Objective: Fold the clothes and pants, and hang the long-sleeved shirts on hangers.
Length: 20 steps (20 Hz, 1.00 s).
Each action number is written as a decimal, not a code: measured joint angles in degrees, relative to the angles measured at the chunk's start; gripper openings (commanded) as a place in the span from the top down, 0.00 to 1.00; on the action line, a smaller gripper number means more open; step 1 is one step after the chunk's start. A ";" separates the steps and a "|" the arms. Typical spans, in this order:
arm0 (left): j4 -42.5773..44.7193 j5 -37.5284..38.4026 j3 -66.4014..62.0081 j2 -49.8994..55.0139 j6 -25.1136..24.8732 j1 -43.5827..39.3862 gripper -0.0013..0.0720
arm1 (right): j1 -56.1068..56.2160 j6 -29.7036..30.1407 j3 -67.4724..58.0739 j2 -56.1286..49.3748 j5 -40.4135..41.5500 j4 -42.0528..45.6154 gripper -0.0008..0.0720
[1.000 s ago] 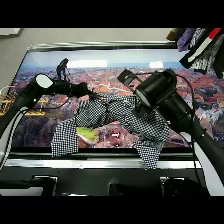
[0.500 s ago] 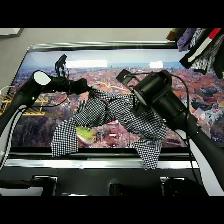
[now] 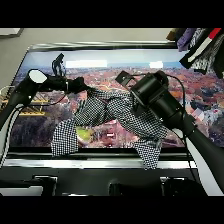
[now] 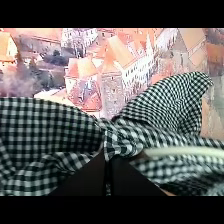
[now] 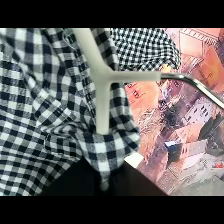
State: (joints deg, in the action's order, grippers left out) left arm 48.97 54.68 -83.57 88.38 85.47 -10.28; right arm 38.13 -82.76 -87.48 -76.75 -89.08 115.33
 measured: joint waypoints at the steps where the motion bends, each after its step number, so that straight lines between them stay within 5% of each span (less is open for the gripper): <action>1: 0.02 -0.22 0.00 0.00 0.00 0.33 0.94 | 0.00 -0.11 0.00 0.00 -0.15 -0.04 0.93; 20: 0.00 -1.31 -9.31 -0.04 -0.22 0.39 0.94 | -0.02 -0.94 0.00 -6.40 6.36 -6.78 0.93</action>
State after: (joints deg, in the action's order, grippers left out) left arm 48.97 53.36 -92.88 88.33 85.25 -9.89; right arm 38.11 -83.70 -87.48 -83.15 -82.72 108.55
